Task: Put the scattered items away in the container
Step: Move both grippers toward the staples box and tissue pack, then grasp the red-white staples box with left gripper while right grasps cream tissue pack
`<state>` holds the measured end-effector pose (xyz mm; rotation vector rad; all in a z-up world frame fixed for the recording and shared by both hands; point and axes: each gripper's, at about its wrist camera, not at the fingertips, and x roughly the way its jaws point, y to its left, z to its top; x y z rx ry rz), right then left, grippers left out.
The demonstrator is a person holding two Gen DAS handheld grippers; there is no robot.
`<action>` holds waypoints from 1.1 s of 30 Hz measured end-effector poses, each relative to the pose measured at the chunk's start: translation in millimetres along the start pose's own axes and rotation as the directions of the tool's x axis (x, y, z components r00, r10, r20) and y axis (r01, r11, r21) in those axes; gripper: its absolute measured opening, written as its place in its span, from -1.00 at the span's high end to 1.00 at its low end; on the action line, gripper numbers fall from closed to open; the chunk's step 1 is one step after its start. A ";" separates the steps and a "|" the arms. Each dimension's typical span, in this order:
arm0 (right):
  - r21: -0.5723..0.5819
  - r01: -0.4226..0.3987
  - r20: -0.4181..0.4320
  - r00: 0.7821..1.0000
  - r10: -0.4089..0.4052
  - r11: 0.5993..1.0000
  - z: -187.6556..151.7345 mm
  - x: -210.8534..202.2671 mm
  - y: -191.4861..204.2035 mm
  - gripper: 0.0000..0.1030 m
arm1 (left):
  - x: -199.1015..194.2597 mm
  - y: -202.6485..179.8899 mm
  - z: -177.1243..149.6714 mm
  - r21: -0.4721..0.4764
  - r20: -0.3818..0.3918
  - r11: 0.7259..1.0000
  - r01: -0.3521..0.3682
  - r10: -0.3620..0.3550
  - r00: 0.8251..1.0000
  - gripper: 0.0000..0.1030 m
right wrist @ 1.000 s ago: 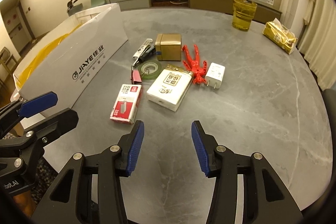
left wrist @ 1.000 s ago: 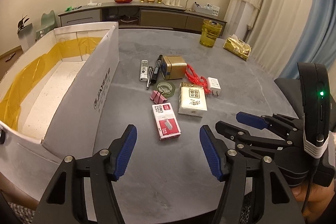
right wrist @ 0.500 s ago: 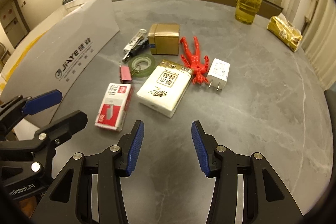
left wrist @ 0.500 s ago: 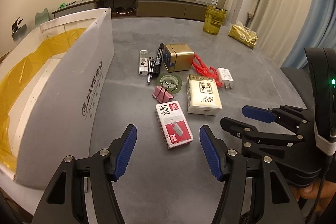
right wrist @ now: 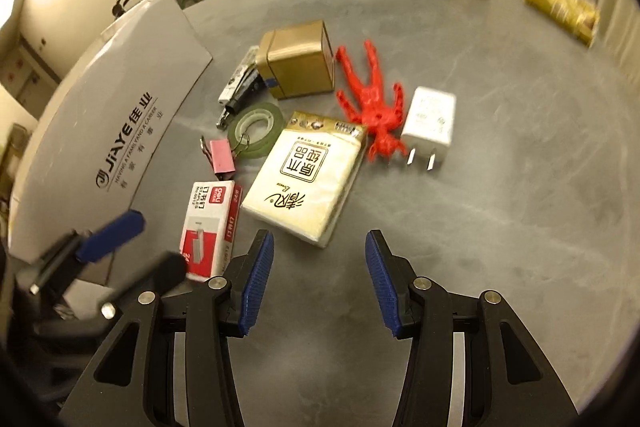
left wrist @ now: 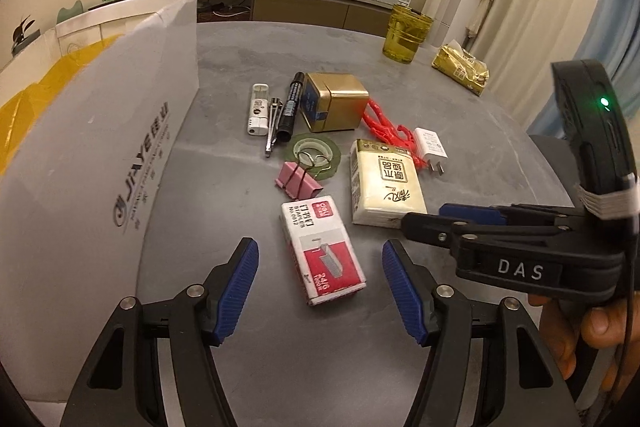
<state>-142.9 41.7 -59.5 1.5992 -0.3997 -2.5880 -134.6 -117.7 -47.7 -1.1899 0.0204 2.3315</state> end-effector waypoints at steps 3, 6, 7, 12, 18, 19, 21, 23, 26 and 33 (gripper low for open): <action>-0.002 -0.013 -0.018 1.000 0.012 1.000 11.4 9.4 0.1 -0.03 | 10.3 -3.4 1.7 0.006 -0.010 1.000 0.001 -0.001 1.000 -0.28; -0.010 -0.024 -0.010 1.000 0.023 1.000 23.0 14.8 5.1 -0.16 | 23.3 0.2 0.5 0.004 -0.029 1.000 -0.010 0.010 1.000 -0.28; -0.009 -0.030 -0.013 0.999 0.030 1.000 27.0 18.3 7.2 -0.18 | 27.5 3.2 -0.6 -0.002 -0.038 1.000 -0.012 0.012 0.999 -0.28; -0.002 -0.029 -0.005 1.000 0.029 1.000 40.2 26.0 19.9 -0.27 | 33.8 13.3 0.3 -0.022 -0.028 1.000 -0.002 0.002 1.000 -0.34; -0.060 0.022 0.005 1.000 -0.022 0.998 53.7 40.7 25.0 -0.32 | 38.1 7.6 4.3 -0.017 -0.038 1.000 0.022 -0.023 0.999 -0.31; -0.069 0.022 0.008 1.000 -0.021 0.997 52.5 39.6 22.4 -0.32 | 38.0 5.8 3.4 -0.003 -0.036 1.000 0.016 -0.016 0.999 -0.13; -0.078 0.030 0.015 0.999 -0.029 0.997 49.6 36.5 17.5 -0.29 | 38.9 1.4 2.4 0.041 -0.029 0.999 -0.018 0.019 0.999 0.17; -0.080 0.021 0.011 1.000 -0.021 0.997 45.9 31.6 12.3 -0.13 | 38.7 2.8 2.1 0.019 -0.029 1.000 0.000 0.000 1.000 0.21; -0.054 0.002 0.007 1.000 -0.002 0.999 40.3 24.9 3.2 -0.01 | 38.3 4.7 0.5 -0.018 -0.028 1.000 0.022 -0.022 0.999 0.21; 0.017 -0.033 0.046 0.998 0.032 0.999 38.7 7.0 -6.2 -0.23 | 22.9 7.5 -6.6 -0.039 -0.005 0.999 0.022 -0.022 1.000 0.21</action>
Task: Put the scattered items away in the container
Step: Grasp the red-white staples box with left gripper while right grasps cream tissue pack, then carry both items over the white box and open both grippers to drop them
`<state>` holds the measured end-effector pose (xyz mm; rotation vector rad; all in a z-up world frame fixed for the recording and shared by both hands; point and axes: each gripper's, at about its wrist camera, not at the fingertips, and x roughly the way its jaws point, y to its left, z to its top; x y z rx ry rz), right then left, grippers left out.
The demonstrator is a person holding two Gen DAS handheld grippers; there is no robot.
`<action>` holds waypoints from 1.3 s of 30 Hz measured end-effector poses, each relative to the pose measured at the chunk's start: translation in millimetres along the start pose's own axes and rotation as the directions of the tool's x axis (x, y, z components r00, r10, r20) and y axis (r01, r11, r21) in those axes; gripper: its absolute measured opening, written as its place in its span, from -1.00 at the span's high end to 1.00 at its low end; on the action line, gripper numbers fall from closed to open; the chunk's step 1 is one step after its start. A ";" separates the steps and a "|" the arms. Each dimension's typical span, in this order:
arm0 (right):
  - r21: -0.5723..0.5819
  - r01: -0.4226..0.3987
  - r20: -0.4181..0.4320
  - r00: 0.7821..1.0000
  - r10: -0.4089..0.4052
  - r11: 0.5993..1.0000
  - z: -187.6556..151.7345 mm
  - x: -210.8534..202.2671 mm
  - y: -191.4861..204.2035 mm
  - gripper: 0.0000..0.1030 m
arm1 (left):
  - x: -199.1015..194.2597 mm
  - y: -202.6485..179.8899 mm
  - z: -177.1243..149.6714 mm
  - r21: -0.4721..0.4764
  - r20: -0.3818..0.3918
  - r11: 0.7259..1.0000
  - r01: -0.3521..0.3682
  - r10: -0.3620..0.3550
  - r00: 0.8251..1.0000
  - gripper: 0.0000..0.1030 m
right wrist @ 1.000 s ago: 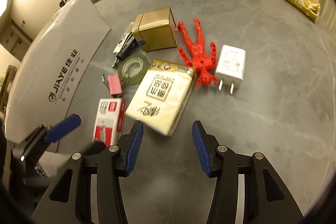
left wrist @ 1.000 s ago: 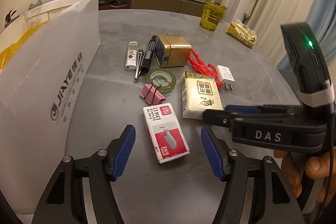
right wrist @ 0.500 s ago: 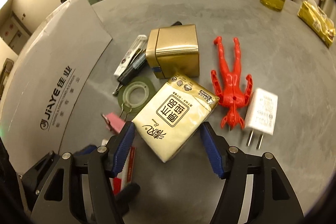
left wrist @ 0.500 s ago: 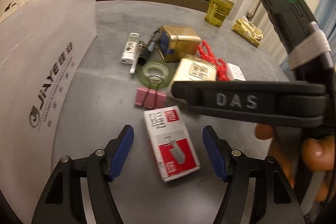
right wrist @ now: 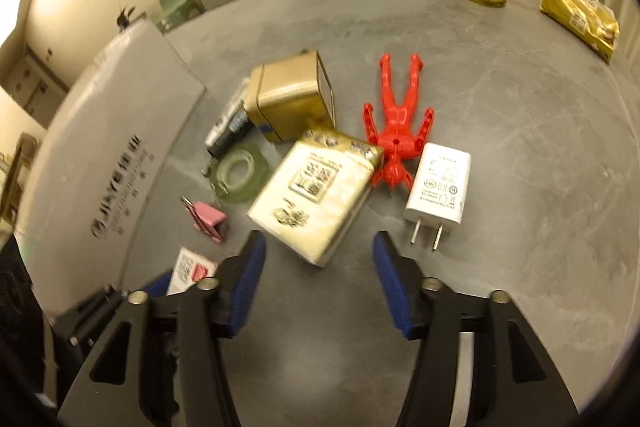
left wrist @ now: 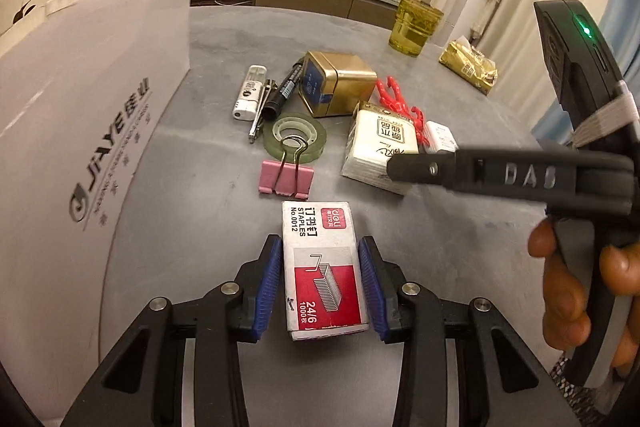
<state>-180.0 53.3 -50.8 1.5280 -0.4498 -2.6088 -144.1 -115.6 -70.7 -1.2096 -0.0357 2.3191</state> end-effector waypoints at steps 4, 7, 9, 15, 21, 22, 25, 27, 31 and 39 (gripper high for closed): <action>0.029 0.022 0.019 1.000 -0.022 0.999 13.9 8.7 7.8 -0.25 | -12.7 -1.1 0.5 0.015 0.037 1.000 0.000 0.000 0.999 0.21; 0.024 0.080 0.013 0.997 -0.080 0.997 18.0 24.5 15.1 -0.27 | -21.7 1.5 1.2 0.029 0.069 1.000 -0.011 0.009 0.998 0.21; -0.008 0.126 0.036 0.991 -0.126 0.992 17.9 30.6 22.4 -0.31 | -25.6 5.1 1.0 0.030 0.080 1.000 -0.009 0.006 0.997 0.21; -0.066 0.187 0.054 0.981 -0.184 0.980 13.0 31.2 22.6 -0.06 | -35.9 13.8 6.5 0.006 0.102 1.000 0.020 -0.021 0.995 0.21; 0.003 0.150 0.055 0.987 -0.150 0.989 2.0 18.8 8.1 -0.04 | -50.4 16.9 14.9 -0.005 0.148 0.999 0.033 -0.032 0.988 0.21; 0.016 0.142 0.060 0.988 -0.142 0.990 -0.1 14.3 6.5 -0.04 | -52.8 18.0 15.9 -0.008 0.154 0.999 0.035 -0.033 0.987 0.21; 0.025 0.122 0.089 0.988 -0.124 0.992 -4.8 -0.2 10.1 -0.04 | -62.4 21.3 19.6 -0.017 0.178 0.999 0.041 -0.037 0.983 0.21; 0.021 0.111 0.102 0.988 -0.112 0.994 -7.0 -8.5 15.1 -0.04 | -70.1 23.7 22.7 -0.021 0.199 0.999 0.046 -0.041 0.979 0.21; -0.003 0.093 0.133 0.987 -0.092 0.996 -7.3 -24.2 32.1 -0.04 | -86.1 25.7 27.5 -0.015 0.240 0.998 0.057 -0.052 0.969 0.21; -0.092 0.099 0.233 0.969 -0.075 0.991 -7.8 -63.1 83.4 -0.04 | -122.4 36.1 32.5 -0.028 0.309 0.996 0.087 -0.074 0.948 0.21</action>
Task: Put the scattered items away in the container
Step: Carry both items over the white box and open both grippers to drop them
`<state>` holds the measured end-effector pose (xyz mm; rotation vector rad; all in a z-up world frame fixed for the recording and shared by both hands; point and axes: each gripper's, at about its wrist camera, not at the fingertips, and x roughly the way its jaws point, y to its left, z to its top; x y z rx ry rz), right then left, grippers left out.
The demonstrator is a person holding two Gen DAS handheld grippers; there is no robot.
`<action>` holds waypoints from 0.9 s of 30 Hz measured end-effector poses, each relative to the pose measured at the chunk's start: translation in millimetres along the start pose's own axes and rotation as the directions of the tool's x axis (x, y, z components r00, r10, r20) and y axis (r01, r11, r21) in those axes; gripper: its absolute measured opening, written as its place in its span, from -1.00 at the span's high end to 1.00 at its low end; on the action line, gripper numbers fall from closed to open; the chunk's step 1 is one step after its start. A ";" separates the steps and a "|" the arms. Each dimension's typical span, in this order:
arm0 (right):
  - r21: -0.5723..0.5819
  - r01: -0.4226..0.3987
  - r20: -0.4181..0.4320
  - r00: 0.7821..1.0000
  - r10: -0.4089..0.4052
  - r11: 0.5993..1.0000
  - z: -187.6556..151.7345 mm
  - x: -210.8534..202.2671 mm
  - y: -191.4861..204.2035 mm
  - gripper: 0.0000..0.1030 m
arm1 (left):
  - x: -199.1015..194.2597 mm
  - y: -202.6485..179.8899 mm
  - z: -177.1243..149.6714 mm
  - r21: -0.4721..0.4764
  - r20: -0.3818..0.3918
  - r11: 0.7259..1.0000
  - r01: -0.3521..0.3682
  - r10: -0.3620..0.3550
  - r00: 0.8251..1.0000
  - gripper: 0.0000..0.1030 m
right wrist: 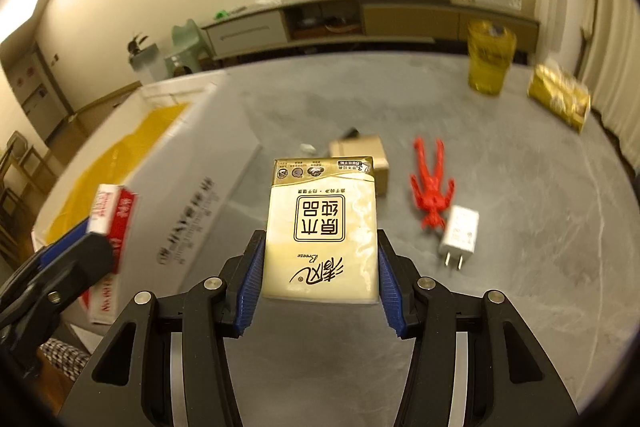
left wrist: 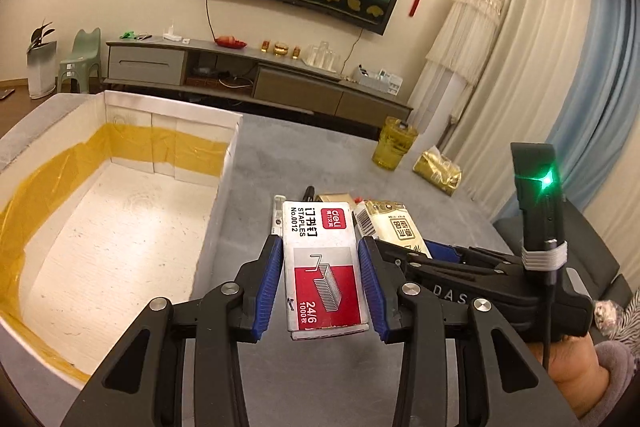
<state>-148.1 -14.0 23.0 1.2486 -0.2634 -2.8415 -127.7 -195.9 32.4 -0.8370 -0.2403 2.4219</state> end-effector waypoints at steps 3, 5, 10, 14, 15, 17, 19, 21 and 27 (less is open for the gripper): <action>-0.034 -0.003 0.026 1.000 0.004 0.999 3.2 -9.8 15.6 -0.04 | -11.1 2.9 5.1 -0.009 0.021 1.000 0.007 -0.007 1.000 0.21; -0.045 -0.008 0.033 0.999 0.010 0.999 4.5 -13.1 22.5 -0.04 | -17.6 6.0 7.9 -0.018 0.035 1.000 0.008 -0.008 0.999 0.21; -0.064 -0.023 0.052 0.998 0.026 0.998 6.7 -21.7 36.8 -0.04 | -31.2 17.7 12.4 -0.049 0.057 0.999 0.019 -0.016 0.998 0.21; -0.089 -0.036 0.088 0.995 0.044 0.995 12.8 -34.5 50.8 -0.04 | -39.5 32.2 17.6 -0.088 0.078 0.996 0.024 -0.017 0.997 0.21; -0.096 -0.039 0.095 0.994 0.049 0.995 14.1 -37.2 54.5 -0.04 | -41.3 36.3 19.0 -0.099 0.083 0.995 0.025 -0.017 0.996 0.21; -0.114 -0.052 0.109 0.992 0.064 0.992 17.2 -41.8 63.9 -0.04 | -44.4 42.4 20.8 -0.114 0.091 0.993 0.022 -0.011 0.996 0.21; -0.129 -0.067 0.117 0.990 0.082 0.989 20.4 -43.7 73.4 -0.04 | -47.0 49.3 22.8 -0.128 0.098 0.992 0.014 -0.002 0.995 0.21; -0.141 -0.089 0.119 0.987 0.106 0.986 22.1 -44.6 80.5 -0.05 | -50.1 57.0 24.3 -0.141 0.107 0.990 0.003 0.012 0.994 0.21; -0.191 -0.135 0.116 0.980 0.159 0.972 26.9 -39.9 107.2 -0.05 | -57.3 86.4 28.8 -0.192 0.121 0.981 -0.024 0.048 0.991 0.21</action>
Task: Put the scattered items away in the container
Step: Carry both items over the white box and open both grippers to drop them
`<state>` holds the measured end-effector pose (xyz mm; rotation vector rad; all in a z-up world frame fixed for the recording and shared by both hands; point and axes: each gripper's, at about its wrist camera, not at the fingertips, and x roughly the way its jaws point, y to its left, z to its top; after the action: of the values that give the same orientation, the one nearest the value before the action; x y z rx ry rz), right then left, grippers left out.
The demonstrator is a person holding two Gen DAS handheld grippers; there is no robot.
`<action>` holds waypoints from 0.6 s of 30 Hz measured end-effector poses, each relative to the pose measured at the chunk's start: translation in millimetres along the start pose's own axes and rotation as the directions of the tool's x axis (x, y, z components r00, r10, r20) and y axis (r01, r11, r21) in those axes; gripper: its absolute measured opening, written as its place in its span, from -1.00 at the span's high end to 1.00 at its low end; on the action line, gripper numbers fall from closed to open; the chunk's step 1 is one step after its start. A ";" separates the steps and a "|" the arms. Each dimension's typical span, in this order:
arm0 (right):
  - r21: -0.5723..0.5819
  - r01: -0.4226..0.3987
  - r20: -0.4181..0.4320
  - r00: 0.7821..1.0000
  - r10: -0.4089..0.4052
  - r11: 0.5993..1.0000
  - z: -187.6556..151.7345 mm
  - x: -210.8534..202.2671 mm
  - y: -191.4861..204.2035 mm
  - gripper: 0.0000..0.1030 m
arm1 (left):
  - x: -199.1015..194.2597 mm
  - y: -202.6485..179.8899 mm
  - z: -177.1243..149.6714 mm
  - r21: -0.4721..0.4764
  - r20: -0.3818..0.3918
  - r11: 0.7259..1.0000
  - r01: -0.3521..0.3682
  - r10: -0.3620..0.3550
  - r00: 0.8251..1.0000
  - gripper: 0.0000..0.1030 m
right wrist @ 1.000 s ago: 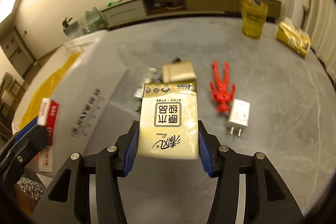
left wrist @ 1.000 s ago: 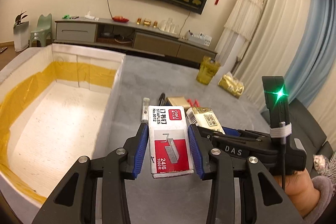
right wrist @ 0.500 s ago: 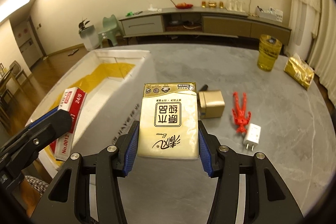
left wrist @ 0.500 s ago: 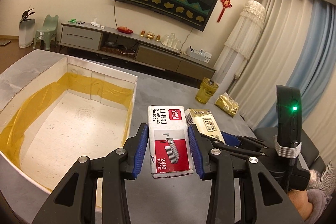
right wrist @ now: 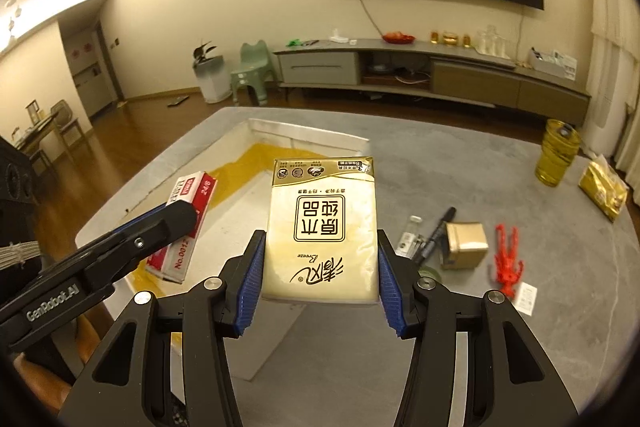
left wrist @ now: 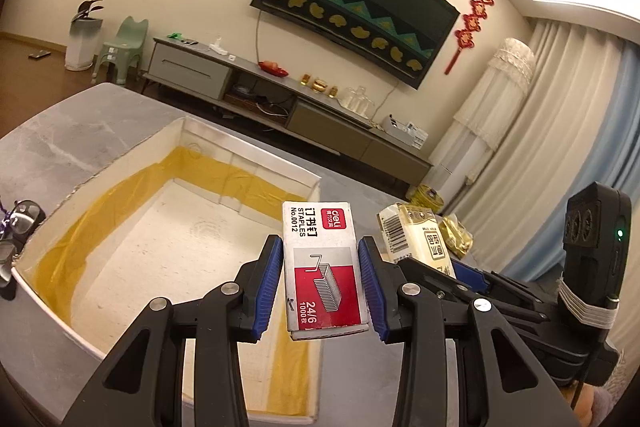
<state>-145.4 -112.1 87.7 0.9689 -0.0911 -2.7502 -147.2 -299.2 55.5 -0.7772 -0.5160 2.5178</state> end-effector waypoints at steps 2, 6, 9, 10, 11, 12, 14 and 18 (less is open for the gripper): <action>-0.018 -0.015 -0.007 1.000 0.015 1.000 0.6 6.0 10.1 -0.05 | -0.7 8.4 2.7 -0.017 0.000 1.000 -0.014 0.014 1.000 0.21; -0.052 -0.039 -0.021 0.999 0.038 0.998 2.7 22.2 28.5 -0.05 | -2.9 23.9 7.0 -0.055 -0.002 0.998 -0.039 0.039 0.999 0.21; -0.089 -0.049 -0.031 0.998 0.046 0.995 3.9 35.7 43.9 -0.05 | -1.6 35.2 9.2 -0.079 -0.014 0.994 -0.074 0.073 0.997 0.21; -0.098 -0.051 -0.037 0.998 0.047 0.994 4.2 40.3 46.9 -0.05 | -1.3 40.5 9.7 -0.084 -0.020 0.992 -0.094 0.092 0.996 0.21; -0.107 -0.054 -0.045 0.998 0.050 0.993 5.0 45.8 50.9 -0.05 | 0.1 45.1 9.9 -0.092 -0.029 0.989 -0.113 0.111 0.993 0.21; -0.114 -0.059 -0.053 0.997 0.054 0.992 6.0 50.5 53.7 -0.05 | 0.9 48.7 10.1 -0.097 -0.035 0.987 -0.128 0.125 0.991 0.21; -0.131 -0.069 -0.073 0.996 0.060 0.989 10.3 61.7 59.9 -0.05 | 3.7 55.7 10.7 -0.106 -0.047 0.981 -0.163 0.159 0.986 0.21; -0.168 -0.074 -0.093 0.994 0.059 0.983 16.5 80.6 69.1 -0.05 | 8.0 66.5 12.4 -0.117 -0.060 0.972 -0.206 0.200 0.978 0.21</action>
<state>-203.7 -198.1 60.3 1.0185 0.1233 -2.6006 -181.0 -352.7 30.4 -0.9796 -0.6078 2.6654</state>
